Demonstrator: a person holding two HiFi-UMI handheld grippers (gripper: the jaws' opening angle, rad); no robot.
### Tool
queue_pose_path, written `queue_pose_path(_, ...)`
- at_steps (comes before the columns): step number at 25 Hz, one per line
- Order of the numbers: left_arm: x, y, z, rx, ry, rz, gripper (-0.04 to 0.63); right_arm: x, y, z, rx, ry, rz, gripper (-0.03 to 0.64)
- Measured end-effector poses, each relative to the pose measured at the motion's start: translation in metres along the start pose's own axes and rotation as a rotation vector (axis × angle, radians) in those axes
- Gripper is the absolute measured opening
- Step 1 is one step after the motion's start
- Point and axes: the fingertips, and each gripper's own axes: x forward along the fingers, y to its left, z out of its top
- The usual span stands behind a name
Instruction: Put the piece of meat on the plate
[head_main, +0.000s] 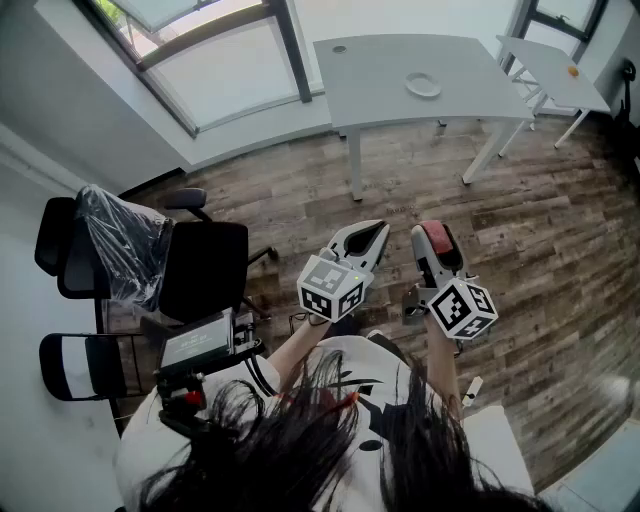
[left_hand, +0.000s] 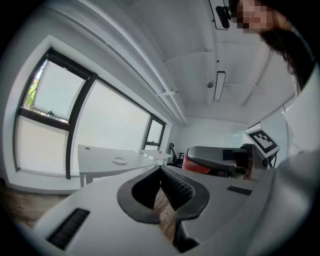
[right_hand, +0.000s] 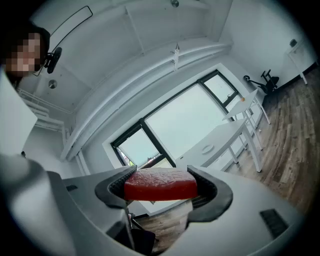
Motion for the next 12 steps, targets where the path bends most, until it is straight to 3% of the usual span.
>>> queue_pose_path(12, 0.0047, -0.0073, 0.0030, 0.030, 0.004, -0.029, 0.003, -0.0004, -0.0017, 0.0030, 0.006, -0.020, 0.005, 0.324)
